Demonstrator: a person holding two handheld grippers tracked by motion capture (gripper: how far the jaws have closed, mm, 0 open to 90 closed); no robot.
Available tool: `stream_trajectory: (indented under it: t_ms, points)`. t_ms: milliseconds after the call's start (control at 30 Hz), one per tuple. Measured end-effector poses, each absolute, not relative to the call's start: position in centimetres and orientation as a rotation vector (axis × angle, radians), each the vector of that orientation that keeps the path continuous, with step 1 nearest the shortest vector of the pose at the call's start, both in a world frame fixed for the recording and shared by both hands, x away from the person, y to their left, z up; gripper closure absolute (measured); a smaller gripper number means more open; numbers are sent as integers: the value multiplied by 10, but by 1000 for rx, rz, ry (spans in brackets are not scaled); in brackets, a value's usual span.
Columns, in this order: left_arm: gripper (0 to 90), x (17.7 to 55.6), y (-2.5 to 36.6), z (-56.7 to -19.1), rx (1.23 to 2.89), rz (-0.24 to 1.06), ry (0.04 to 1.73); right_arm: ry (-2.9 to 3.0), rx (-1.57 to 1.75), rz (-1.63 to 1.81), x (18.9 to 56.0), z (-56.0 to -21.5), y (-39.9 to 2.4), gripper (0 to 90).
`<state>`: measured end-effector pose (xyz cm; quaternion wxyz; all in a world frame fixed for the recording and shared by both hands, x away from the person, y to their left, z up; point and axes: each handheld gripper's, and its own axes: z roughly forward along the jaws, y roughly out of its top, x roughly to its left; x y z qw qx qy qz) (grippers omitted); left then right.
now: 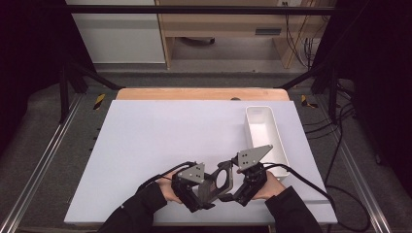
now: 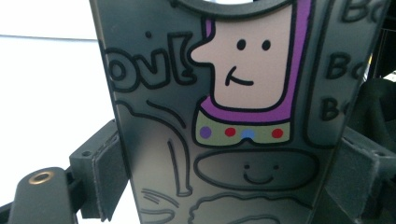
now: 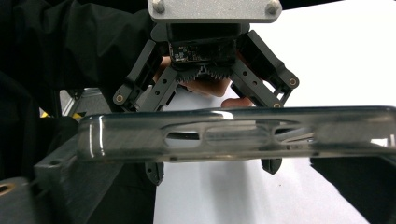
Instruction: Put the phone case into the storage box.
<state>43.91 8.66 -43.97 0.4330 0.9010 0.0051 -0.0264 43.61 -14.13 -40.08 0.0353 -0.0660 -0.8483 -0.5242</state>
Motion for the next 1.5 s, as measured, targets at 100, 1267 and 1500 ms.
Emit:
stream_trajectory:
  t_ms: [100,1267,1500]
  points:
    - [120,439,87,-439,2237,-62,12,-2603,-205,-1613,436,-401,-141,54]
    - [117,440,88,-438,2223,-48,32,-2599,-248,-1643,437,-401,-141,119]
    - [115,440,87,-438,2228,-49,28,-2602,-251,-1643,436,-401,-141,121]
